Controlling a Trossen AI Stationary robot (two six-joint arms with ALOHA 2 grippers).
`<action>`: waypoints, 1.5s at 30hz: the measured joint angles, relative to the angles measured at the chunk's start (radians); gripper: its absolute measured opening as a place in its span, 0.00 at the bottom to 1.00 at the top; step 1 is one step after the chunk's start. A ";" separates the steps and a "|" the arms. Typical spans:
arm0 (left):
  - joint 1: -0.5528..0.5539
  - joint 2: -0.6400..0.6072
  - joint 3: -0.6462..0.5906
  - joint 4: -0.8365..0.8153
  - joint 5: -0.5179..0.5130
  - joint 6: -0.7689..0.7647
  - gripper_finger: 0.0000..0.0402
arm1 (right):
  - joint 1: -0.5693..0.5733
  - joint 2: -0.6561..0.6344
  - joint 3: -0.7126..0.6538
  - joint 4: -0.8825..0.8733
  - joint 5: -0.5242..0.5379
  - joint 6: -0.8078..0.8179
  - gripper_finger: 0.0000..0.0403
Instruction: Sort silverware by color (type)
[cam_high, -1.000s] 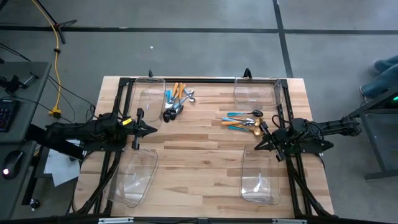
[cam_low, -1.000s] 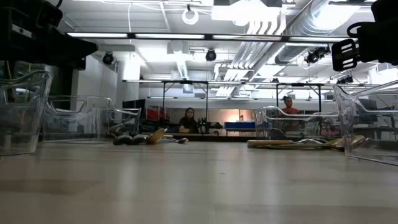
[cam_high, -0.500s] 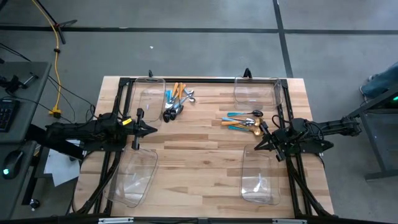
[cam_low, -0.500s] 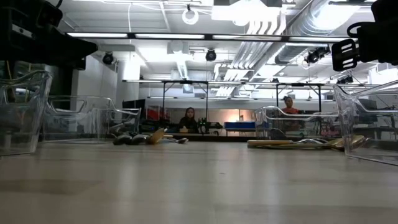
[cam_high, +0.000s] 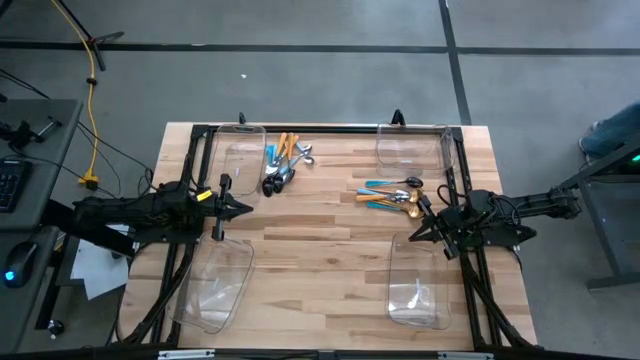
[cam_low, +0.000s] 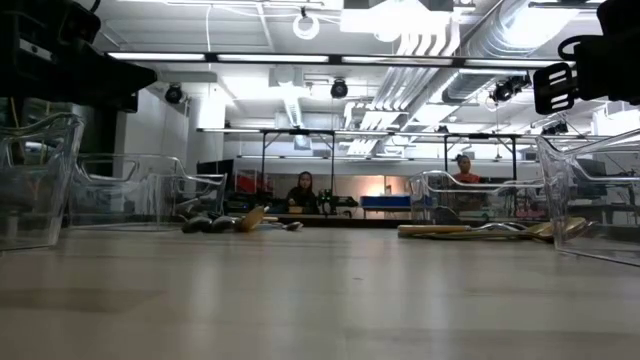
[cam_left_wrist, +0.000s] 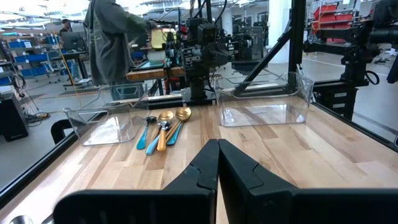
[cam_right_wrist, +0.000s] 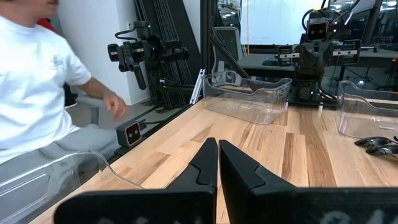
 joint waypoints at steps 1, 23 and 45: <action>0.000 0.000 0.000 0.000 0.000 0.000 0.00 | 0.000 0.000 0.000 0.000 0.000 0.000 0.00; 0.000 0.000 0.000 0.000 0.000 0.000 0.00 | 0.000 0.000 0.000 0.000 0.000 0.000 0.00; 0.000 0.000 0.000 0.004 0.000 0.000 0.00 | 0.000 0.002 0.000 0.265 0.074 -0.087 0.00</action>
